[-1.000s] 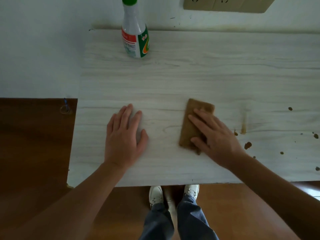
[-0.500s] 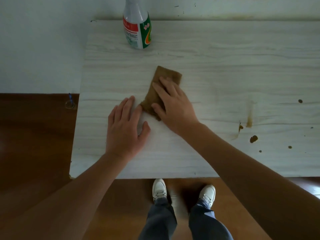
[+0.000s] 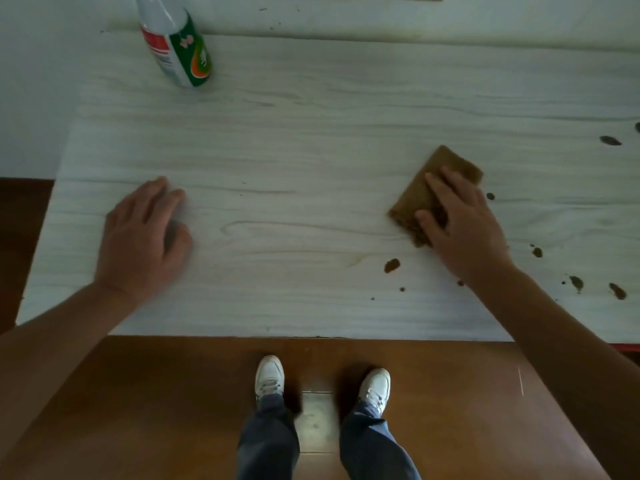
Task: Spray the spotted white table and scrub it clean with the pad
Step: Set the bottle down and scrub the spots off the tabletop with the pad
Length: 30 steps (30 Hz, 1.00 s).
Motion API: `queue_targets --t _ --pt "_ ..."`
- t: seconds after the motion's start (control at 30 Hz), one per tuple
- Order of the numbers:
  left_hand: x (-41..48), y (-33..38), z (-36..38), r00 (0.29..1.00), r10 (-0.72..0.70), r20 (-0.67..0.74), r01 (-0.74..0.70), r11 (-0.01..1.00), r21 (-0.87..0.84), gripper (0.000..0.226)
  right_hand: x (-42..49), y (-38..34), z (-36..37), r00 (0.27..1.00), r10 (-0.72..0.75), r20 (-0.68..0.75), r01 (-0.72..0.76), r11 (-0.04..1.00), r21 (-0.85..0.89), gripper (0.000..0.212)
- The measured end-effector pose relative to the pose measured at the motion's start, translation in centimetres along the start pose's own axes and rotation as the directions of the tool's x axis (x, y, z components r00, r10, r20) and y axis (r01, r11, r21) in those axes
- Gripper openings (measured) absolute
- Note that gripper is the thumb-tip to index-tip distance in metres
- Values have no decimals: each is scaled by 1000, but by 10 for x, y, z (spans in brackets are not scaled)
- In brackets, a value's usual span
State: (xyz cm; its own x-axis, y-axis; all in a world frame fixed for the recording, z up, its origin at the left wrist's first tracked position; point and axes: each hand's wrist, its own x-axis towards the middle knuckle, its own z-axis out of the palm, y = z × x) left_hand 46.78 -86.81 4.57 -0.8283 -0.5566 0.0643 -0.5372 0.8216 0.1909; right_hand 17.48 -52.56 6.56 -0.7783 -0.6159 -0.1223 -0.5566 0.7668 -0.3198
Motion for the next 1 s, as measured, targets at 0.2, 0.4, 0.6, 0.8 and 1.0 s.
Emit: queue_targets --t 0.2,0.4,0.6,0.8,1.0 --pt "-18 121 14 999 -27 -19 26 998 -65 57 -43 7 9 998 -58 25 57 998 36 63" --pt "-26 174 38 1000 19 19 -18 998 -56 55 -96 -22 31 878 -444 176 445 895 38 64" --pt "-24 175 41 998 -16 61 17 1000 -19 57 6 -51 30 882 -443 159 436 897 74 64" --pt "-25 177 39 998 -17 54 19 999 -33 56 59 -3 7 988 -152 14 151 987 61 63" --pt "-25 175 44 1000 0 -4 -1 999 -55 54 -49 11 11 943 -307 129 305 952 30 63"
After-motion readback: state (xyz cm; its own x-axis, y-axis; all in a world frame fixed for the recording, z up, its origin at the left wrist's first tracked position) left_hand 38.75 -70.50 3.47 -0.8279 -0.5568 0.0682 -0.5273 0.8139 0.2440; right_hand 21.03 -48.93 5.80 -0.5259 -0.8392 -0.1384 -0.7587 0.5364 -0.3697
